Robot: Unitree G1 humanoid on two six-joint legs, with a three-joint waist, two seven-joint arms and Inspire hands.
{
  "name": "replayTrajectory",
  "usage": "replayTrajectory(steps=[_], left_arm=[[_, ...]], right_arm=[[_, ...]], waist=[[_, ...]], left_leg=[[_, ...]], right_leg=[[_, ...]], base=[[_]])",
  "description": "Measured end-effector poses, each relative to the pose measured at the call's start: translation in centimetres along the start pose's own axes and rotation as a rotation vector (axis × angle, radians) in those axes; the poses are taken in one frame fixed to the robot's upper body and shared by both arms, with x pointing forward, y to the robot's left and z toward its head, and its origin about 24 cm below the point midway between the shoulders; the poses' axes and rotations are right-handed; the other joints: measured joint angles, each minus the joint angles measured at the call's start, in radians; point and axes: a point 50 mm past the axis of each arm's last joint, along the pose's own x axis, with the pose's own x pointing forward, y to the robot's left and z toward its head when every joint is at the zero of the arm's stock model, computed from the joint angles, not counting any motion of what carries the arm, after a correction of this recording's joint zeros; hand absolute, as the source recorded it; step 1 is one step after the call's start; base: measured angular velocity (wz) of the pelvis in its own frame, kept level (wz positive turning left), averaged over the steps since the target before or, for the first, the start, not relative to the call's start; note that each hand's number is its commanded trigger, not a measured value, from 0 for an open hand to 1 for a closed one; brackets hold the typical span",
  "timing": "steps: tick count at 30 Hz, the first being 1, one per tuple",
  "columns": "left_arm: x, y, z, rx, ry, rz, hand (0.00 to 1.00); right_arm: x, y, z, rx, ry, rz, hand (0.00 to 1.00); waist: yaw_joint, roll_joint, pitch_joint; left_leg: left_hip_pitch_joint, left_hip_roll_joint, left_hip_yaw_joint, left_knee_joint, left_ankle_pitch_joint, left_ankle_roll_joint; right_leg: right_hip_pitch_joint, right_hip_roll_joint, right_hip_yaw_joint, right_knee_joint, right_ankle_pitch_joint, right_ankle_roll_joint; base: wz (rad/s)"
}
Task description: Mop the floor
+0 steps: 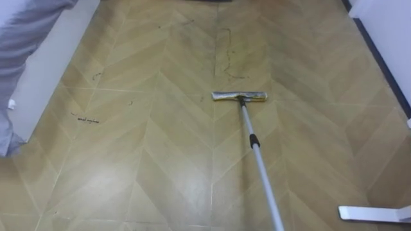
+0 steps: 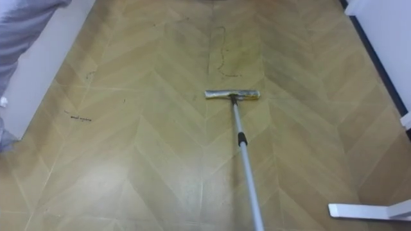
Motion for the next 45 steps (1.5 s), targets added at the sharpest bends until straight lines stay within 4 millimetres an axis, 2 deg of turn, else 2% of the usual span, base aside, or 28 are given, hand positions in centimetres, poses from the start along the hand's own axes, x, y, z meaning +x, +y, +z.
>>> replayTrajectory(steps=[8, 10, 15, 17, 20, 22, 24, 25, 26, 27, 28, 29, 30, 31, 32, 33, 34, 35, 36, 37, 38, 39, 40, 41, 42, 43, 44, 45], left_arm=[[0.5, -0.4, 1.4, 0.024, 0.007, -0.004, 0.0], [0.6, -0.5, 1.9, 0.04, 0.001, 0.001, 0.0], [0.7, -0.7, 2.9, 0.053, -0.025, 0.007, 0.0], [0.7, -0.8, 3.3, 0.056, -0.033, 0.008, 0.0], [0.9, -1.0, 4.3, 0.047, -0.058, 0.005, 0.0], [0.9, -1.1, 5.5, 0.043, -0.083, 0.002, 0.0], [0.9, -1.0, 6.3, 0.022, -0.103, 0.004, 0.0], [0.9, -0.8, 6.6, -0.028, -0.113, 0.005, 0.0], [0.9, -0.6, 6.8, -0.074, -0.123, 0.005, 0.0], [0.9, -0.5, 6.9, -0.103, -0.13, 0.004, 0.0], [0.8, 0.0, 7.3, -0.157, -0.147, 0.008, 0.0], [0.7, 0.3, 7.4, -0.179, -0.153, 0.014, 0.0], [0.6, 1.4, 7.6, -0.19, -0.159, 0.048, 0.0], [0.4, 2.6, 7.2, -0.144, -0.133, 0.12, 0.0], [0.3, 3.2, 6.7, -0.105, -0.109, 0.158, 0.0], [0.2, 3.9, 5.9, -0.026, -0.068, 0.209, 0.0], [0.1, 4.1, 4.5, 0.04, -0.013, 0.236, 0.0], [0.1, 3.9, 4.0, 0.081, 0.012, 0.239, 0.0], [0.2, 3.5, 3.1, 0.138, 0.046, 0.232, 0.0], [0.2, 3.2, 2.7, 0.173, 0.065, 0.225, 0.0], [0.2, 3.1, 2.8, 0.189, 0.069, 0.223, 0.0], [0.3, 2.6, 2.8, 0.21, 0.071, 0.211, 0.0], [0.4, 1.8, 2.7, 0.236, 0.076, 0.195, 0.0], [0.5, 1.5, 2.8, 0.249, 0.074, 0.188, 0.0], [0.6, 1.0, 2.8, 0.273, 0.08, 0.178, 0.0], [0.7, 0.5, 3.2, 0.293, 0.071, 0.171, 0.0], [0.7, 0.4, 3.4, 0.301, 0.066, 0.169, 0.0], [0.7, 0.3, 3.8, 0.313, 0.045, 0.17, 0.0]], right_arm=[[0.2, -0.1, 1.2, 0.007, -0.01, -0.022, 1.0], [0.2, -0.2, 1.7, 0.024, -0.022, -0.022, 1.0], [0.1, -1.2, 2.4, 0.067, -0.061, -0.041, 1.0], [-0.1, -1.8, 2.6, 0.078, -0.072, -0.055, 1.0], [-0.4, -3.2, 3.4, 0.081, -0.091, -0.107, 1.0], [-0.4, -3.5, 3.9, 0.106, -0.106, -0.134, 1.0], [-0.4, -3.6, 4.1, 0.122, -0.105, -0.148, 1.0], [-0.4, -3.5, 4.4, 0.125, -0.096, -0.152, 1.0], [-0.3, -3.6, 4.8, 0.13, -0.092, -0.155, 1.0], [-0.3, -3.6, 5.1, 0.128, -0.09, -0.154, 1.0], [-0.4, -3.6, 6.0, 0.122, -0.091, -0.144, 1.0], [-0.4, -3.6, 6.2, 0.121, -0.088, -0.14, 1.0], [-0.4, -3.5, 6.7, 0.114, -0.08, -0.127, 1.0], [-0.4, -3.5, 7.3, 0.099, -0.073, -0.119, 1.0], [-0.4, -3.5, 7.8, 0.097, -0.073, -0.116, 1.0], [-0.6, -3.8, 8.6, 0.087, -0.078, -0.114, 1.0], [-0.8, -4.3, 9.3, 0.074, -0.085, -0.122, 1.0], [-0.9, -4.5, 9.4, 0.069, -0.087, -0.129, 1.0], [-1.1, -5.0, 9.5, 0.065, -0.084, -0.145, 1.0], [-1.1, -5.1, 9.4, 0.067, -0.078, -0.15, 1.0], [-1.0, -5.0, 8.9, 0.076, -0.064, -0.151, 1.0], [-1.0, -5.2, 8.3, 0.103, -0.047, -0.152, 1.0], [-1.1, -5.5, 7.4, 0.12, -0.028, -0.161, 1.0], [-1.1, -5.7, 6.8, 0.134, -0.015, -0.167, 1.0], [-1.3, -6.3, 5.3, 0.151, 0.022, -0.18, 1.0], [-1.7, -7.2, 3.3, 0.144, 0.081, -0.211, 1.0], [-1.9, -7.8, 2.1, 0.136, 0.117, -0.231, 1.0], [-2.3, -8.3, -0.1, 0.117, 0.183, -0.261, 1.0]], waist=[[-0.004, 0.01, 0.0032], [-0.013, 0.014, 0.0063], [-0.02, 0.026, 0.0062], [-0.017, 0.036, 0.0074], [0.006, 0.05, 0.0155], [0.017, 0.053, 0.0172], [0.047, 0.052, 0.0174], [0.058, 0.05, 0.0185], [0.067, 0.056, 0.0186], [0.077, 0.058, 0.0179], [0.1, 0.056, 0.0186], [0.103, 0.048, 0.0202], [0.107, 0.036, 0.0228], [0.111, 0.024, 0.027], [0.112, 0.019, 0.0309], [0.118, 0.008, 0.0375], [0.127, 0.003, 0.0408], [0.133, 0.003, 0.0409], [0.141, 0.006, 0.0412], [0.137, 0.006, 0.0412], [0.131, 0.001, 0.0434], [0.118, 0.002, 0.0431], [0.112, 0.015, 0.0394], [0.11, 0.022, 0.0365], [0.098, 0.032, 0.0303], [0.075, 0.048, 0.0243], [0.065, 0.053, 0.0203], [0.051, 0.063, 0.0139]], left_leg=[[-0.122, 0.0, -0.009, 0.05, 0.0, 0.0], [-0.172, -0.002, -0.028, 0.069, 0.002, 0.003], [-0.292, -0.006, -0.045, 0.119, 0.003, 0.005], [-0.328, -0.01, -0.048, 0.131, 0.005, 0.008], [-0.408, -0.022, -0.057, 0.203, 0.005, 0.008], [-0.488, -0.027, -0.069, 0.299, 0.003, 0.005], [-0.547, -0.025, -0.084, 0.39, -0.002, -0.004], [-0.6, -0.021, -0.094, 0.482, -0.003, -0.005], [-0.663, -0.005, -0.106, 0.608, -0.002, -0.007], [-0.695, 0.004, -0.111, 0.676, 0.003, -0.014], [-0.751, 0.018, -0.128, 0.804, 0.02, -0.037], [-0.777, 0.017, -0.142, 0.863, 0.037, -0.047], [-0.818, 0.016, -0.153, 0.953, 0.075, -0.053], [-0.852, 0.017, -0.16, 1.022, 0.113, -0.059], [-0.865, 0.016, -0.155, 1.036, 0.12, -0.06], [-0.883, 0.016, -0.132, 1.023, 0.105, -0.051], [-0.889, 0.015, -0.102, 0.936, 0.075, -0.044], [-0.888, 0.014, -0.091, 0.872, 0.06, -0.041], [-0.884, 0.011, -0.076, 0.737, 0.045, -0.032], [-0.876, 0.006, -0.067, 0.637, 0.029, -0.01], [-0.876, -0.004, -0.063, 0.632, 0.021, 0.0], [-0.872, -0.02, -0.055, 0.628, 0.009, 0.017], [-0.869, -0.032, -0.05, 0.632, -0.007, 0.034], [-0.864, -0.038, -0.048, 0.632, -0.015, 0.041], [-0.851, -0.063, -0.042, 0.628, -0.029, 0.054], [-0.838, -0.089, -0.032, 0.627, -0.045, 0.072], [-0.83, -0.101, -0.024, 0.627, -0.055, 0.081], [-0.815, -0.112, -0.009, 0.628, -0.075, 0.095]], right_leg=[[-0.115, -0.008, -0.014, 0.046, 0.002, -0.003], [-0.155, -0.012, -0.034, 0.063, 0.002, -0.003], [-0.271, -0.018, -0.039, 0.115, -0.001, -0.006], [-0.314, -0.024, -0.039, 0.142, -0.008, -0.009], [-0.406, -0.051, -0.056, 0.256, -0.046, -0.017], [-0.472, -0.068, -0.073, 0.348, -0.077, -0.036], [-0.507, -0.071, -0.087, 0.404, -0.102, -0.053], [-0.521, -0.068, -0.089, 0.43, -0.129, -0.055], [-0.54, -0.063, -0.088, 0.468, -0.154, -0.069], [-0.554, -0.056, -0.088, 0.498, -0.173, -0.077], [-0.573, -0.047, -0.084, 0.568, -0.215, -0.101], [-0.584, -0.045, -0.082, 0.606, -0.233, -0.108], [-0.595, -0.043, -0.073, 0.664, -0.275, -0.105], [-0.602, -0.036, -0.063, 0.708, -0.301, -0.113], [-0.605, -0.032, -0.053, 0.724, -0.31, -0.116], [-0.616, -0.031, -0.031, 0.754, -0.322, -0.125], [-0.624, -0.032, -0.017, 0.771, -0.332, -0.123], [-0.628, -0.032, -0.013, 0.774, -0.333, -0.124], [-0.634, -0.033, -0.011, 0.777, -0.338, -0.112], [-0.637, -0.036, -0.012, 0.777, -0.347, -0.099], [-0.636, -0.047, -0.015, 0.777, -0.353, -0.092], [-0.632, -0.063, -0.018, 0.773, -0.362, -0.076], [-0.622, -0.07, -0.012, 0.764, -0.365, -0.065], [-0.616, -0.073, -0.005, 0.761, -0.364, -0.061], [-0.616, -0.087, 0.004, 0.794, -0.358, -0.048], [-0.628, -0.116, 0.019, 0.853, -0.34, -0.022], [-0.641, -0.126, 0.034, 0.895, -0.322, -0.01], [-0.676, -0.136, 0.074, 0.982, -0.267, 0.007]], base=[[0.04], [0.2], [0.09], [0.07], [0.13], [0.34], [0.23], [0.11], [0.0], [-0.27], [-0.32], [-0.34], [-0.23], [-0.22], [-0.31], [-0.4], [-0.4], [-0.26], [0.0], [0.15], [0.38], [0.39], [0.29], [0.2], [0.42], [0.56], [0.63], [0.28]])
